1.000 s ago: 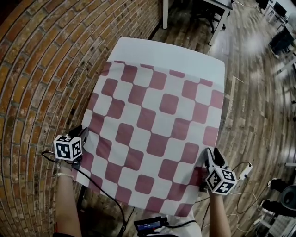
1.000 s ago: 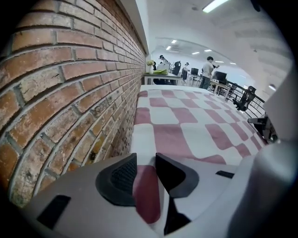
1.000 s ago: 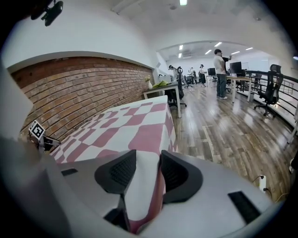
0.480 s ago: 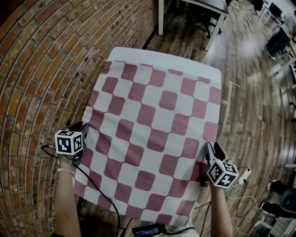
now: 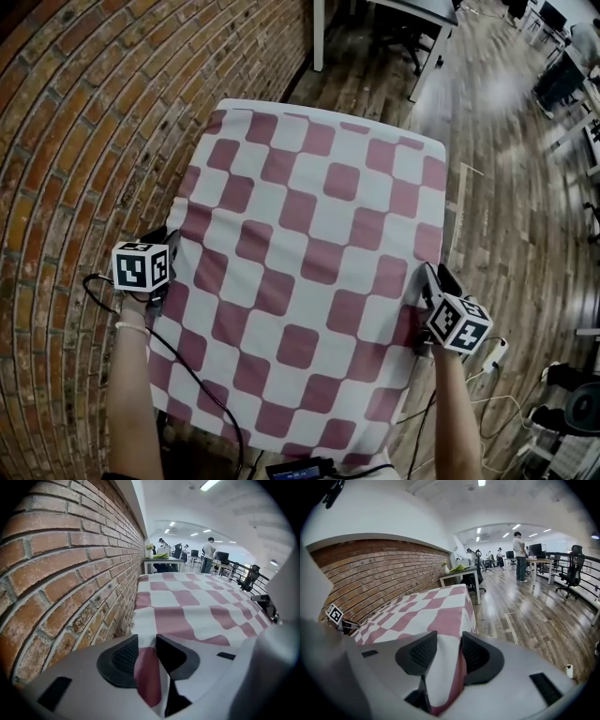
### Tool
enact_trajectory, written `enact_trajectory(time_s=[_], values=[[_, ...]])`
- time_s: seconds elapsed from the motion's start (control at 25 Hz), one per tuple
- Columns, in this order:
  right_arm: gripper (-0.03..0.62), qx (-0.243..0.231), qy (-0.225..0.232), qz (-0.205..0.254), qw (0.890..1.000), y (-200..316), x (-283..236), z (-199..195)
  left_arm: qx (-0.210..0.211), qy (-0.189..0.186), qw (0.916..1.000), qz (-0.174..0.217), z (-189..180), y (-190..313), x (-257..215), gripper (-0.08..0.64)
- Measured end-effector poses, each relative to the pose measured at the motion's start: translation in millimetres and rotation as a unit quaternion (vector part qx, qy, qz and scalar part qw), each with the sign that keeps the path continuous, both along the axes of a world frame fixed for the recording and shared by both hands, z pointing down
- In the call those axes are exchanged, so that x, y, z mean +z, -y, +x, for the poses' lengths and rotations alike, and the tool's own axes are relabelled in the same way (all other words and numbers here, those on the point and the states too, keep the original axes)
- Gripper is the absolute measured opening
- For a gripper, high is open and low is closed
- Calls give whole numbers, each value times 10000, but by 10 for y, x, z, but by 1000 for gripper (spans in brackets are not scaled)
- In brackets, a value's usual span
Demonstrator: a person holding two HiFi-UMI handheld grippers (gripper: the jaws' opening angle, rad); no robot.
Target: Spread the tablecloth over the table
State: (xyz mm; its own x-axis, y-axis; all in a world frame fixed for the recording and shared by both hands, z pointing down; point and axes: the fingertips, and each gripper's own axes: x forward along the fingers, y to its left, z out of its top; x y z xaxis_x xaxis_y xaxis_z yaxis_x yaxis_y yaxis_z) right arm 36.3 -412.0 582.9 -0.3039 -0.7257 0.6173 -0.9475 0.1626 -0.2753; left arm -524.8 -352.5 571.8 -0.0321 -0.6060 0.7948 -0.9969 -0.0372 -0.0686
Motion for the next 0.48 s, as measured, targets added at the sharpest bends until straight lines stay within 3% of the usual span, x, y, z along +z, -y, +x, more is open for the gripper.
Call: enact_trajectory(time_s=[0.48], values=[[186,12,8,-10,10000,405,2,-1,-188,18,9994,276,-13,349,-16,118]])
